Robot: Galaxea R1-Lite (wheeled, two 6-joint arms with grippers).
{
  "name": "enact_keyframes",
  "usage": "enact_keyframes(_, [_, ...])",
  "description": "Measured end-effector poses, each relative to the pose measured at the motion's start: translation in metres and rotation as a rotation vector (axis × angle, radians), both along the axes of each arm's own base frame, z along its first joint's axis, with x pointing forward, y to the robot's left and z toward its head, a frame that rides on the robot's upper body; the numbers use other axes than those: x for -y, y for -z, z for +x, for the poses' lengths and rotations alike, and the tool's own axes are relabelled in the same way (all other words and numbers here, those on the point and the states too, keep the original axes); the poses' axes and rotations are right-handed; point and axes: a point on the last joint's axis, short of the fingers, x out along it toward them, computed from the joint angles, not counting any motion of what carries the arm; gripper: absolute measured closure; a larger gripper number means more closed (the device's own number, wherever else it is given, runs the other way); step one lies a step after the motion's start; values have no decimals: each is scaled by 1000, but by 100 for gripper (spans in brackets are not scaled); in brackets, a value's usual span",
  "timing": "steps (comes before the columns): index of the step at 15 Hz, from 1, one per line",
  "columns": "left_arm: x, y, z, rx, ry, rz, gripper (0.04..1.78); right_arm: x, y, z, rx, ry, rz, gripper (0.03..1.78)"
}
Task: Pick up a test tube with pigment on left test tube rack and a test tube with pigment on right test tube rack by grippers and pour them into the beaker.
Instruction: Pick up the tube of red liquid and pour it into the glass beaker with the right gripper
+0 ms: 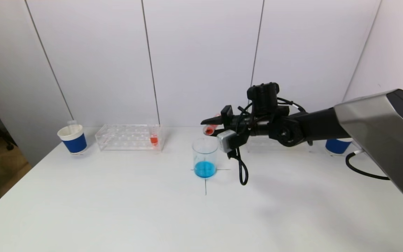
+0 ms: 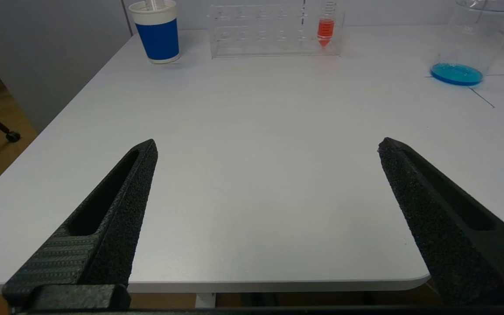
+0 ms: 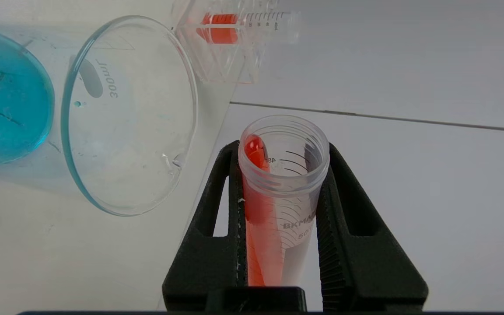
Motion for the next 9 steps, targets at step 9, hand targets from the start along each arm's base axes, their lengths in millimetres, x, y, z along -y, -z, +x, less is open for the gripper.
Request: enact_keyframes(9, [0, 0, 0, 0, 0, -1, 6, -2, -4, 5, 108, -13, -52, 130])
